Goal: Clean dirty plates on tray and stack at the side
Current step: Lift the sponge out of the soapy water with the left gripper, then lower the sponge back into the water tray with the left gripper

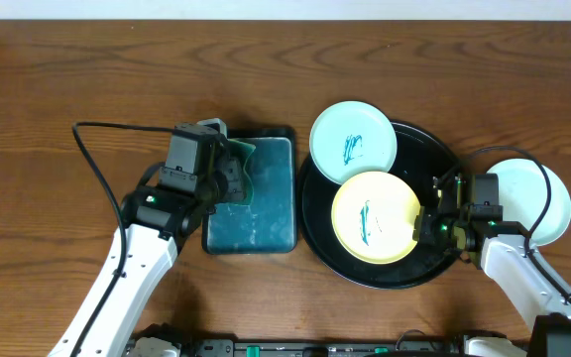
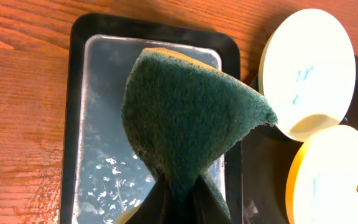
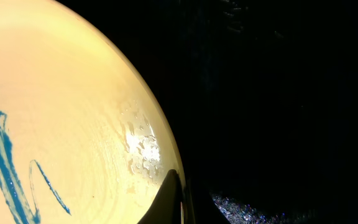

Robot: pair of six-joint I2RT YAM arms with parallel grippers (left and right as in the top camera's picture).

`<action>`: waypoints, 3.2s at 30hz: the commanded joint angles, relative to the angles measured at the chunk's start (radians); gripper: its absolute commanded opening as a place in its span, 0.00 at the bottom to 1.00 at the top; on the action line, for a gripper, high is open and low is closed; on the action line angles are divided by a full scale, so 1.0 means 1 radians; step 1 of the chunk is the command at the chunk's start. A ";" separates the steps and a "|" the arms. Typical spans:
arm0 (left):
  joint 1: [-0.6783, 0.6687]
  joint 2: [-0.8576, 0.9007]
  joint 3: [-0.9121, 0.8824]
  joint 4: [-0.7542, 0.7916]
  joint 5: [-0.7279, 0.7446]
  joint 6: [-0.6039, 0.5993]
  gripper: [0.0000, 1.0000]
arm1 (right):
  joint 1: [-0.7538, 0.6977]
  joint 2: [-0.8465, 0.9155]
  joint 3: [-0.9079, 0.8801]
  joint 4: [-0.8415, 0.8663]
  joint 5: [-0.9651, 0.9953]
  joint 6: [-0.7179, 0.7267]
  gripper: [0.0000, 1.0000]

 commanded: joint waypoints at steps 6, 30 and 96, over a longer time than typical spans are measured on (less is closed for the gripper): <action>0.005 -0.014 0.018 0.004 -0.012 0.016 0.08 | 0.015 -0.003 -0.015 -0.004 0.020 -0.014 0.01; 0.005 -0.014 0.018 -0.011 -0.012 0.016 0.08 | 0.015 -0.003 -0.015 -0.004 0.020 -0.014 0.01; -0.246 0.074 0.014 0.096 -0.470 0.378 0.08 | 0.015 -0.003 -0.015 -0.001 0.021 -0.014 0.01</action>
